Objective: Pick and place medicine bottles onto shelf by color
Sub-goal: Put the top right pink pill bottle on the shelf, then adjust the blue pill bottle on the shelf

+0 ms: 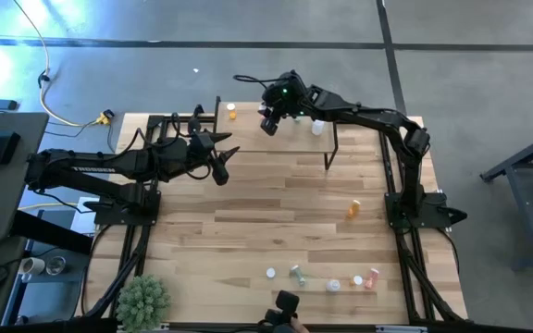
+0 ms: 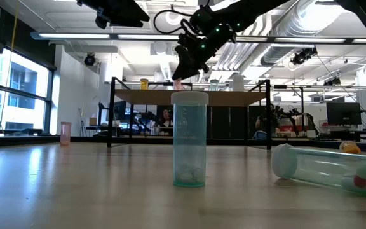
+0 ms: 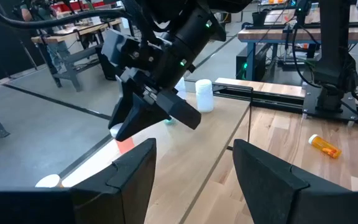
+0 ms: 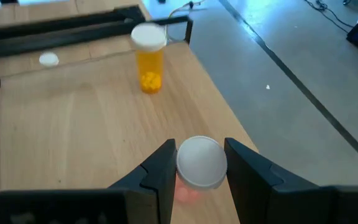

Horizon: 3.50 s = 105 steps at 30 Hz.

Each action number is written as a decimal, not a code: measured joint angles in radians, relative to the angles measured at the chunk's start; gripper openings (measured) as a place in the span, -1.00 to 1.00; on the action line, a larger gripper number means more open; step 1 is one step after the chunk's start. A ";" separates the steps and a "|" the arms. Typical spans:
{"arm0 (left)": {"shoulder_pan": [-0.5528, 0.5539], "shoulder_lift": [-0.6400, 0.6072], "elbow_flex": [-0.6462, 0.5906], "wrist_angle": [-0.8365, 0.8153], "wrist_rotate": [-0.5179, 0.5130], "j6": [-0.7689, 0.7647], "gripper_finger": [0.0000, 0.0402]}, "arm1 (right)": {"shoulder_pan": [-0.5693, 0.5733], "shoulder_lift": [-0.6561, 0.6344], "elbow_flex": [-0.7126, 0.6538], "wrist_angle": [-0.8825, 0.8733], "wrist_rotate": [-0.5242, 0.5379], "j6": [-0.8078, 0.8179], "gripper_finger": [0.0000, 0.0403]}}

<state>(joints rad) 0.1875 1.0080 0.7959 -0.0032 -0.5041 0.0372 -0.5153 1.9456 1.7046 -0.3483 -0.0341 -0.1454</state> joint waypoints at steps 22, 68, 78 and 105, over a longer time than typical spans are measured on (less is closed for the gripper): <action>0.000 0.000 0.000 0.000 0.000 0.000 0.02 | 0.016 0.033 0.001 0.045 0.004 0.007 -0.44; 0.000 0.000 0.000 -0.031 0.000 -0.008 0.02 | -0.001 0.035 -0.002 0.087 0.005 0.006 -0.12; 0.000 0.000 0.000 -0.037 0.000 -0.008 0.02 | 0.001 0.028 0.011 0.098 0.005 -0.015 -0.12; 0.000 0.000 0.000 -0.083 0.000 -0.034 0.02 | -0.050 -0.156 0.011 -0.131 0.001 -0.071 -0.12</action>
<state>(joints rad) 0.1875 1.0084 0.7959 -0.0864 -0.5045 0.0032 -0.5653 1.7897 1.7157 -0.4789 -0.0332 -0.2165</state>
